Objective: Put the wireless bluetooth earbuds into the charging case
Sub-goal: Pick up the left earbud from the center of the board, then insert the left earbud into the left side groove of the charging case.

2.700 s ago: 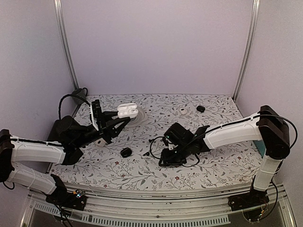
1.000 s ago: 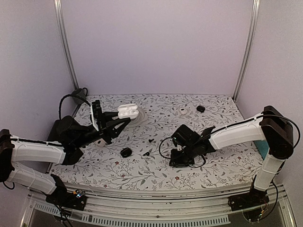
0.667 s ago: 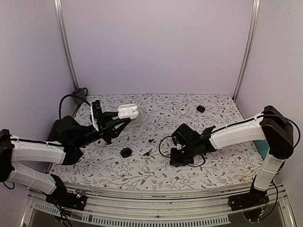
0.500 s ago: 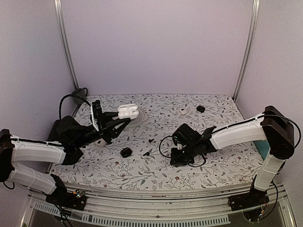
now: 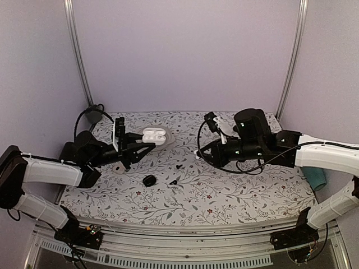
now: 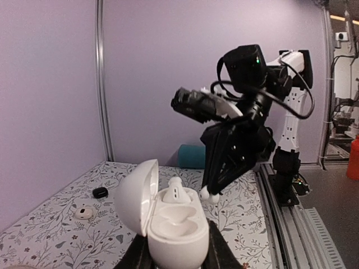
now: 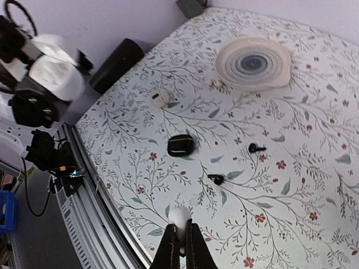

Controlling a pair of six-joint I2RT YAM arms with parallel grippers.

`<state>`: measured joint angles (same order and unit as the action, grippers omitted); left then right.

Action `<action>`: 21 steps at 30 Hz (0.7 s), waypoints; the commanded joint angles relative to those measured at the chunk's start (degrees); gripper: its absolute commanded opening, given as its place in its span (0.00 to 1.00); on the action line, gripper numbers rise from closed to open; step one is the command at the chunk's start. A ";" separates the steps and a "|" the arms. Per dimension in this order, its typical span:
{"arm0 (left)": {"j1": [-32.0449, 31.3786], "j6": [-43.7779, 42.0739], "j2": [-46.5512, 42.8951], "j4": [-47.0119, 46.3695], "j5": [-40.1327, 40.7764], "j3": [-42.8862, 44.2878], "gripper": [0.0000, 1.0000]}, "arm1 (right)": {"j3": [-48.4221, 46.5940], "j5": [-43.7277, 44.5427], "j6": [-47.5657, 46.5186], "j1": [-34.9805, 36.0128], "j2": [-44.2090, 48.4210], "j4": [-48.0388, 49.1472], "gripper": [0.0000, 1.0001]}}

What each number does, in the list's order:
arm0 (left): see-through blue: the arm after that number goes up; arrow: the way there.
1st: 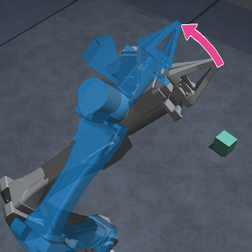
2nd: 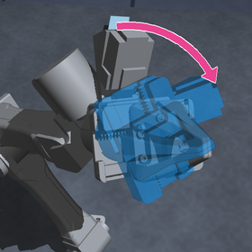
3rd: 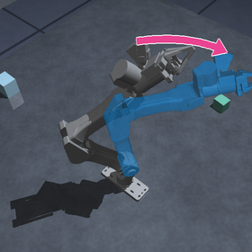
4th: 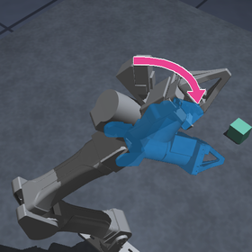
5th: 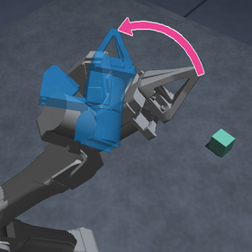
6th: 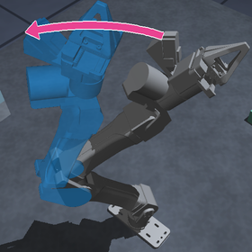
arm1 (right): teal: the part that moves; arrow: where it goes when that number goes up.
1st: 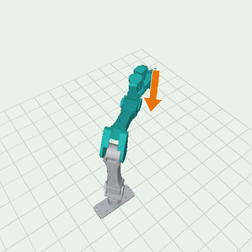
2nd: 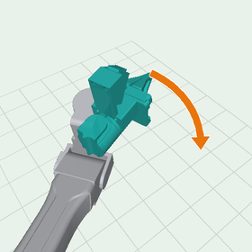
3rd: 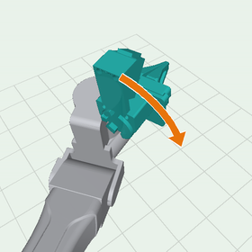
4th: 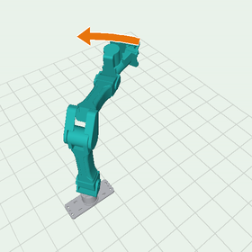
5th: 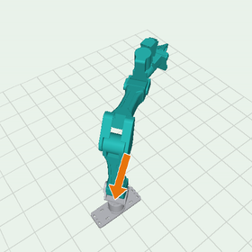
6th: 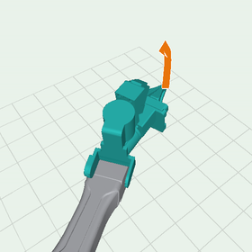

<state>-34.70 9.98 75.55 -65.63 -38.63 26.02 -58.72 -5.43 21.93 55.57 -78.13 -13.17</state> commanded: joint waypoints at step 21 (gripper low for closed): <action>-1.32 5.98 9.33 13.38 -29.39 14.85 0.00 | -27.46 -22.61 -31.60 5.37 -10.27 -5.47 0.02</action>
<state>-35.07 16.14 84.49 -56.01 -65.41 39.05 -82.91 -26.33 -6.46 60.29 -86.37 -14.90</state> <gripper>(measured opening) 0.245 0.037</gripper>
